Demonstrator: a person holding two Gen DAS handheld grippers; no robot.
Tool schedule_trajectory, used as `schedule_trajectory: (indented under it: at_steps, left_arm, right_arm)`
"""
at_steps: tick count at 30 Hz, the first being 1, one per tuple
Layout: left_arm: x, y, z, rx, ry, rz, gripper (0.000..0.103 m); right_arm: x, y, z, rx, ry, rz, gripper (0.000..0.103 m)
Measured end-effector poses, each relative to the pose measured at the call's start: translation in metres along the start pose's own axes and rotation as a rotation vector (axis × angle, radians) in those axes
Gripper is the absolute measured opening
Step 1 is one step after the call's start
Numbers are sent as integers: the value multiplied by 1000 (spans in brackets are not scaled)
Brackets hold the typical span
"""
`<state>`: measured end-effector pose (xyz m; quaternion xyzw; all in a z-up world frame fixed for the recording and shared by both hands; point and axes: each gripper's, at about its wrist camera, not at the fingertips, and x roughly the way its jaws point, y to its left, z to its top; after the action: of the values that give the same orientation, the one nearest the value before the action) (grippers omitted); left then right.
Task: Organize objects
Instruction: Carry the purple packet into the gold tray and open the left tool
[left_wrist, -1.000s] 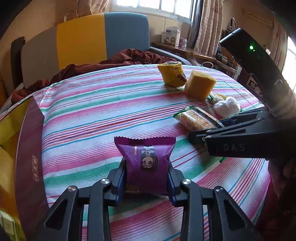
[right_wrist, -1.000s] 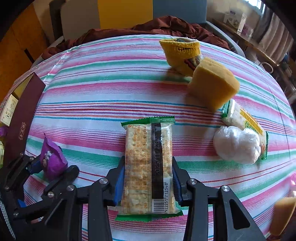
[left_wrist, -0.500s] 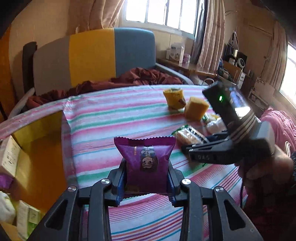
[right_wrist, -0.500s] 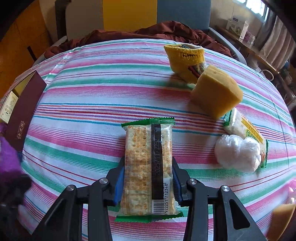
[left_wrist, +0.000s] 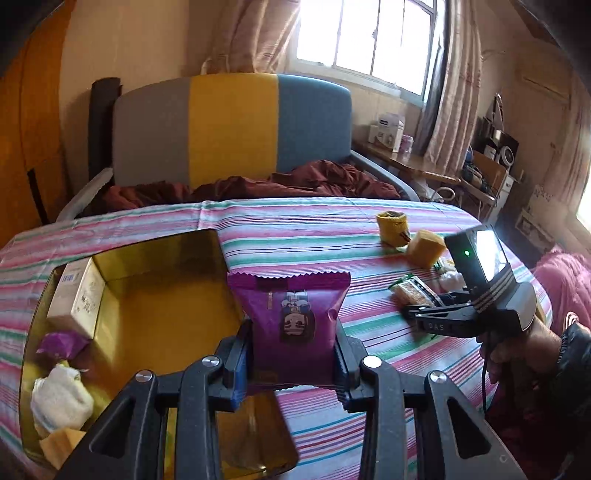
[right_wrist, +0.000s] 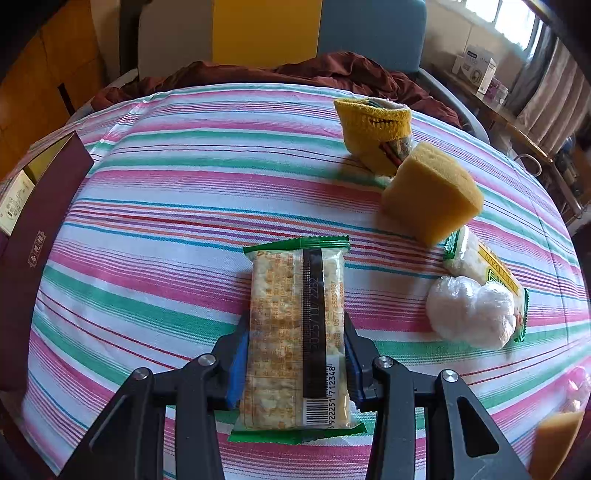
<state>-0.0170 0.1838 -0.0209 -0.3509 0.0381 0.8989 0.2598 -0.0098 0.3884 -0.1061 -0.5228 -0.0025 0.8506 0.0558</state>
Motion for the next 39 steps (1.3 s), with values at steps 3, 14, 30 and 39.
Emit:
schedule_trajectory:
  at_steps: [3, 14, 30, 39]
  left_arm:
    - [-16, 31, -1, -53, -21, 21, 36]
    - [-71, 176, -31, -296, -47, 249, 36]
    - [-13, 173, -22, -306, 64, 184, 36]
    - [36, 170, -30, -224, 191, 296, 40]
  right_arm:
    - [0, 2, 1, -6, -3, -9, 43]
    - [1, 6, 2, -25, -4, -23, 43]
    - [0, 7, 2, -39, -6, -38, 43]
    - [1, 6, 2, -38, -7, -36, 43]
